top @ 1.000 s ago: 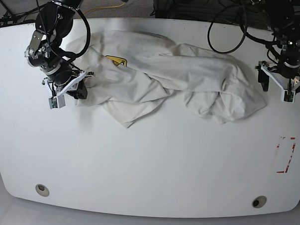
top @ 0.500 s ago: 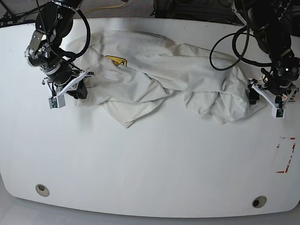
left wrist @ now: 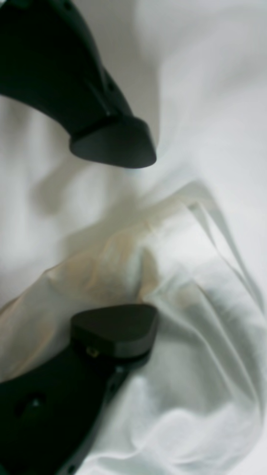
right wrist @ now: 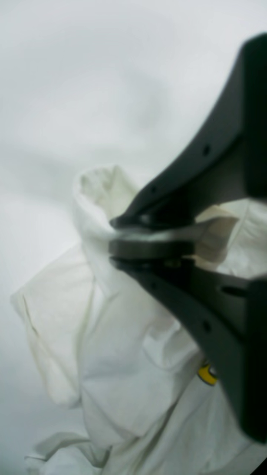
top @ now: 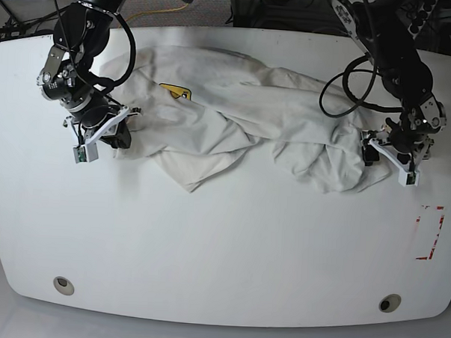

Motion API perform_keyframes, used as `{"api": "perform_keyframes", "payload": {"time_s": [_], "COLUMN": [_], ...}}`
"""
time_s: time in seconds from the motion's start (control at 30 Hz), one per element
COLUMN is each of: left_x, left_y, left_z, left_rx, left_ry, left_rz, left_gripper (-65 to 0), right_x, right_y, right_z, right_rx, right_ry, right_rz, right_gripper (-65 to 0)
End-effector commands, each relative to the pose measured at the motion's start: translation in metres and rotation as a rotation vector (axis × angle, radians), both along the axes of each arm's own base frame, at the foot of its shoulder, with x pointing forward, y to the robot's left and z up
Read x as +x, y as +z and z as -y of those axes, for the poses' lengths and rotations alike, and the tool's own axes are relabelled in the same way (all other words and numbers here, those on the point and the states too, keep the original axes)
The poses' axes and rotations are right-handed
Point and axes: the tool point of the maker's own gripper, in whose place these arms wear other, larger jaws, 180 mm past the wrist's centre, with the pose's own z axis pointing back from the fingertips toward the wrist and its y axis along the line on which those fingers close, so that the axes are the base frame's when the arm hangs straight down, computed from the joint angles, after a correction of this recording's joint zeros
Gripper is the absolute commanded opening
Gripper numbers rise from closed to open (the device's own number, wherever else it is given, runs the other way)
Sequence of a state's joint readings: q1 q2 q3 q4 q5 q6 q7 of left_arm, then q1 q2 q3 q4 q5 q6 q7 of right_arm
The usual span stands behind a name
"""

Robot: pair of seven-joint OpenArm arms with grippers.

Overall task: Fold the T-shirt properly
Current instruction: 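Grasp the T-shirt fabric with both grippers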

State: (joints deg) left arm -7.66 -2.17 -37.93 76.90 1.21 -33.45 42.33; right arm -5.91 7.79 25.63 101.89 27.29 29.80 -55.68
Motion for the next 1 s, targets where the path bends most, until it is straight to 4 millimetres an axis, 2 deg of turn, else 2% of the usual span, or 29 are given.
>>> {"api": "perform_keyframes", "payload": {"time_s": [0.0, 0.07, 0.17, 0.23, 0.27, 0.4, 0.47, 0.57, 0.73, 0.87, 0.97], "left_x": [-0.003, -0.003, 0.001, 0.002, 0.002, 0.002, 0.006, 0.000, -0.001, -0.006, -0.009], "left_y": [-0.003, -0.004, -0.003, -0.004, -0.004, -0.003, 0.013, 0.029, 0.071, 0.104, 0.140], "left_z": [0.002, 0.001, 0.007, 0.011, 0.013, 0.014, 0.009, 0.004, -0.004, -0.008, -0.011], "left_rx": [-0.001, 0.000, 0.003, 0.005, 0.006, 0.010, 0.043, 0.098, 0.200, 0.279, 0.358], "left_ry": [-0.008, -0.008, -0.028, -0.042, -0.048, -0.054, -0.050, -0.053, -0.055, -0.052, -0.037], "left_rz": [-0.031, -0.033, -0.031, -0.035, -0.036, -0.034, 0.005, 0.039, 0.130, 0.170, 0.199], "left_gripper": [-14.9, -23.9, -48.9, -61.1, -64.7, -64.7, -64.9, -64.9, -64.9, -64.9, -64.9], "right_x": [0.008, 0.008, 0.007, 0.007, 0.007, 0.007, 0.008, 0.008, 0.015, 0.023, 0.042], "right_y": [0.014, 0.013, 0.013, 0.013, 0.013, 0.013, 0.014, 0.015, 0.024, 0.033, 0.050], "right_z": [0.002, 0.002, 0.003, 0.003, 0.003, 0.003, 0.002, 0.004, 0.008, 0.019, 0.025], "right_rx": [0.002, 0.001, -0.002, -0.002, -0.002, -0.002, 0.001, -0.003, -0.006, -0.051, -0.095], "right_ry": [0.000, -0.001, -0.001, -0.001, -0.001, -0.001, 0.000, -0.004, -0.018, -0.035, -0.042], "right_rz": [0.055, 0.052, 0.051, 0.051, 0.051, 0.051, 0.054, 0.057, 0.116, 0.164, 0.218], "right_gripper": [-65.0, -65.0, -65.0, -65.0, -65.0, -65.0, -65.0, -65.0, -65.0, -65.0, -65.0]}}
